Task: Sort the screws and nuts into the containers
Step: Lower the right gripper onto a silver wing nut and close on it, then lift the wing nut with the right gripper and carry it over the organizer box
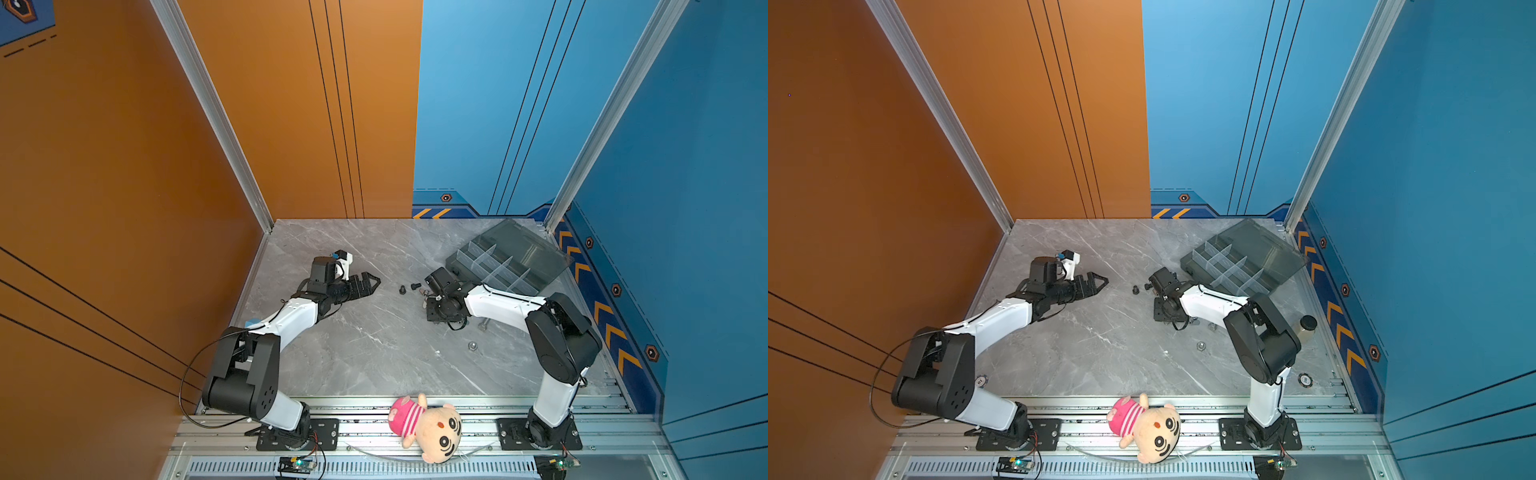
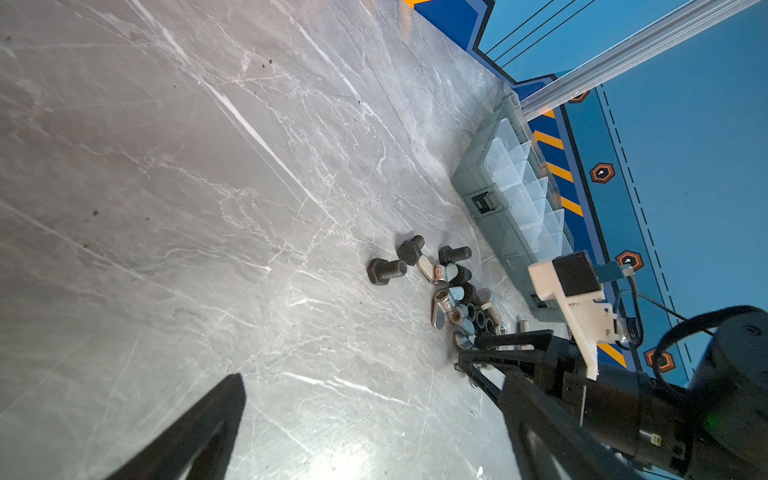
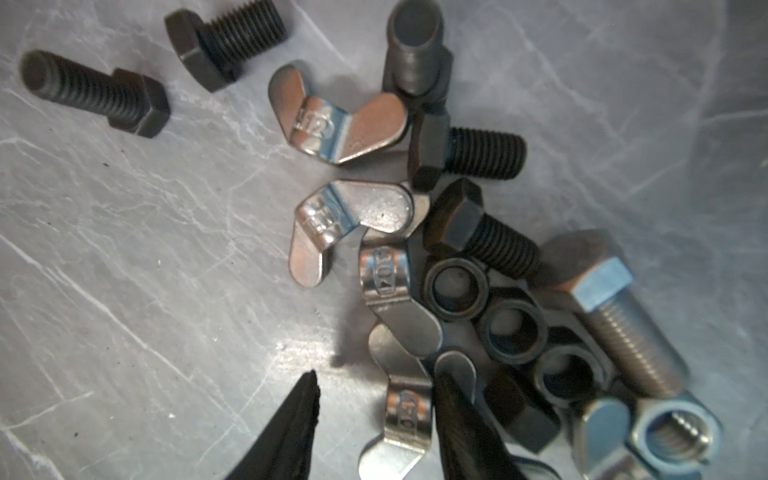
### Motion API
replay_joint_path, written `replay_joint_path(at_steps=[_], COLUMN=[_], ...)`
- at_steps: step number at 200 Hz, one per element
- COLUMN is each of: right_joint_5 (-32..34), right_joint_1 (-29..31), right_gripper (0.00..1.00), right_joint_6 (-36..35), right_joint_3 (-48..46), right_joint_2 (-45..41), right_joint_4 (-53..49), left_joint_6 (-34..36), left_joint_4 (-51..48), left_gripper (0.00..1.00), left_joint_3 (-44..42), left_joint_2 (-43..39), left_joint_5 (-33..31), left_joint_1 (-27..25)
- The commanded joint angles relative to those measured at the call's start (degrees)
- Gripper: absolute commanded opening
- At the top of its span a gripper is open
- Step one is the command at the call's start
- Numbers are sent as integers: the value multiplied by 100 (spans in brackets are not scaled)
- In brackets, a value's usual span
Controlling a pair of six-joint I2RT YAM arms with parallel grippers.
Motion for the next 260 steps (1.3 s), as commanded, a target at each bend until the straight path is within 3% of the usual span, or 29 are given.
replay_joint_path(at_steps=[1, 49, 151, 208, 231, 260], right_joint_5=[104, 129, 34, 57, 63, 6], right_joint_1=[-19, -23, -16, -8, -9, -26], right_gripper=[46, 37, 29, 13, 0, 0], right_joint_6=[123, 60, -164, -190, -191, -264], right_joint_3=[66, 16, -148, -245, -249, -251], right_joint_2=[199, 280, 85, 46, 5, -156], right_joint_4=[-198, -249, -339, -392, -387, -266], left_joint_6=[7, -4, -35, -39, -37, -66], left_joint_4=[-105, -121, -136, -136, -130, -126], left_gripper=[98, 98, 98, 98, 98, 98], left_joint_3=[200, 211, 202, 202, 184, 168], left_joint_2=[51, 80, 84, 75, 68, 63], left_joint_5=[150, 154, 130, 141, 131, 163], left_joint_1=[40, 40, 7, -9, -9, -5])
